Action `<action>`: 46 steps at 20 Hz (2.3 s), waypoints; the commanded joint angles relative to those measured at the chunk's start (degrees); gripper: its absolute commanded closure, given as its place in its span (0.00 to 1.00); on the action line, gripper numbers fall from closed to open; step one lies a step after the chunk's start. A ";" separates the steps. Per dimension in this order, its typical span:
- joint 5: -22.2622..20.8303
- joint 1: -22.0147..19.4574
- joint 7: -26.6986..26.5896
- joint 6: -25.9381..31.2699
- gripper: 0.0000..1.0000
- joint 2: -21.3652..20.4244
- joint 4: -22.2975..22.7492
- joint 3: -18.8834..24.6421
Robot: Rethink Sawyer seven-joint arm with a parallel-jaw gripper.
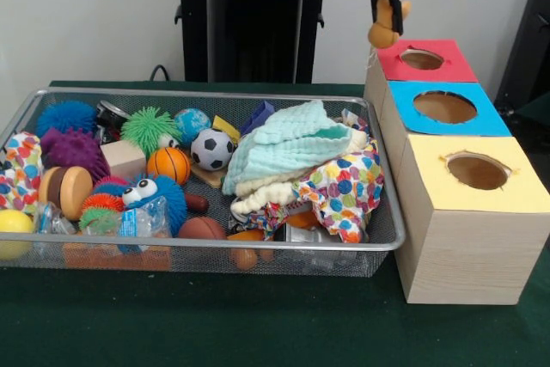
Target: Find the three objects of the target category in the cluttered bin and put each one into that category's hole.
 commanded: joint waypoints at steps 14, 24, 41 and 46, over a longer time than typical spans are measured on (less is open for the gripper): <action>-0.50 -8.60 17.56 -24.95 1.00 15.15 2.32 19.24; -2.30 -4.82 23.98 -28.38 1.00 16.47 2.28 20.23; -2.42 0.97 27.67 -24.41 1.00 11.67 3.64 16.66; -0.84 6.17 25.17 -24.22 0.00 9.60 2.23 10.35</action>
